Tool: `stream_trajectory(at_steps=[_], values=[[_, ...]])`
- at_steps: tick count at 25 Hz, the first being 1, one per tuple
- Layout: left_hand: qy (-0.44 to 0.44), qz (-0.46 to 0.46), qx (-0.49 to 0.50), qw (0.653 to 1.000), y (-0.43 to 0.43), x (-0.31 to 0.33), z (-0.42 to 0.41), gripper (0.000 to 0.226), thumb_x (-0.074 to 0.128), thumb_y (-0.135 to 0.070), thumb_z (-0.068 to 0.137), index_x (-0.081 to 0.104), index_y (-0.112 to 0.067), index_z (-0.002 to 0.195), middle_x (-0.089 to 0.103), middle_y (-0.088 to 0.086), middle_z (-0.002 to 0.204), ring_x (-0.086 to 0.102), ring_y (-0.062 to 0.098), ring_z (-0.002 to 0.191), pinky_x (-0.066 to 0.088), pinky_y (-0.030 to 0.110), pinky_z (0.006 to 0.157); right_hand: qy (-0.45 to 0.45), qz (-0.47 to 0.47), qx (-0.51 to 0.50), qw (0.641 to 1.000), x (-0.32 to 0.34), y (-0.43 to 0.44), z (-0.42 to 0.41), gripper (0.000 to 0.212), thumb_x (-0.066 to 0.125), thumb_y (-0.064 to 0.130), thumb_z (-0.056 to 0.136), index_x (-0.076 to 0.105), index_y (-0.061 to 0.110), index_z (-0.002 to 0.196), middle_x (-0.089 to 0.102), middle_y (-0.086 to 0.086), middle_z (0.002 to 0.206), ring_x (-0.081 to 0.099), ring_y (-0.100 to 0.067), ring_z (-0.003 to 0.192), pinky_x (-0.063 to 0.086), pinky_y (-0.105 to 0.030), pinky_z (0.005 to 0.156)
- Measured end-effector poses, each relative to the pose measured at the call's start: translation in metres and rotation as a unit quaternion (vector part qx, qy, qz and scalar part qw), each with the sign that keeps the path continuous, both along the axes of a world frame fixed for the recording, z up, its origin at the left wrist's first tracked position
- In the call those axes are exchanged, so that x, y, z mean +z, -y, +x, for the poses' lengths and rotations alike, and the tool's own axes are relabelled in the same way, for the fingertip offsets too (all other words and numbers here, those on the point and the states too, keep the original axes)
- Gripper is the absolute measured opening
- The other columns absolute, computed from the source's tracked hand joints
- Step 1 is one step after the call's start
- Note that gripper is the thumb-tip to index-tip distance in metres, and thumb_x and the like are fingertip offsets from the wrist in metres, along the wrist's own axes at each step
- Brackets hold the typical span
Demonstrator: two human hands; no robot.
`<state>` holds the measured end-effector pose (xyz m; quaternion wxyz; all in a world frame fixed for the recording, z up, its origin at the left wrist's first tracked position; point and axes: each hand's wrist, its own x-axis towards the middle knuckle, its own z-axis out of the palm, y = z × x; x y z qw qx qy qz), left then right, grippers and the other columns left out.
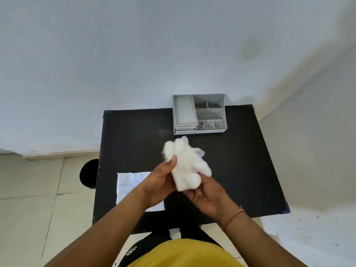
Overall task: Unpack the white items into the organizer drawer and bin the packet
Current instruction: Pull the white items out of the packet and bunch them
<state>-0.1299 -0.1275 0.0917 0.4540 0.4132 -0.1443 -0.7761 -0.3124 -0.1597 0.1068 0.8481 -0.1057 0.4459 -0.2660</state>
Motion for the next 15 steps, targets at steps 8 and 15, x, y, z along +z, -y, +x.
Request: stream_trajectory(at_steps=[8,15], values=[[0.082,0.105,0.090,0.987,0.011,0.006,0.001,0.040,0.070,-0.020,0.103,0.066,-0.006,0.140,0.079,0.021,0.130,0.076,0.044,0.117,0.066,0.053,0.082,-0.127,-0.126,0.052,0.983,0.007,-0.008,-0.022,0.051,0.073,0.050,0.092,0.072,0.014,0.128,0.078,-0.018,0.123,0.074,-0.032,0.108,0.061,-0.049,0.093],[0.154,0.068,-0.147,0.975,0.008,0.027,0.004,0.039,0.082,-0.020,0.094,0.074,-0.008,0.131,0.081,0.019,0.124,0.079,0.036,0.112,0.064,0.051,0.096,-0.165,-0.159,0.067,0.971,0.011,0.013,-0.014,0.028,0.075,0.035,0.096,0.078,0.016,0.116,0.078,-0.022,0.120,0.079,-0.031,0.098,0.065,-0.049,0.084]])
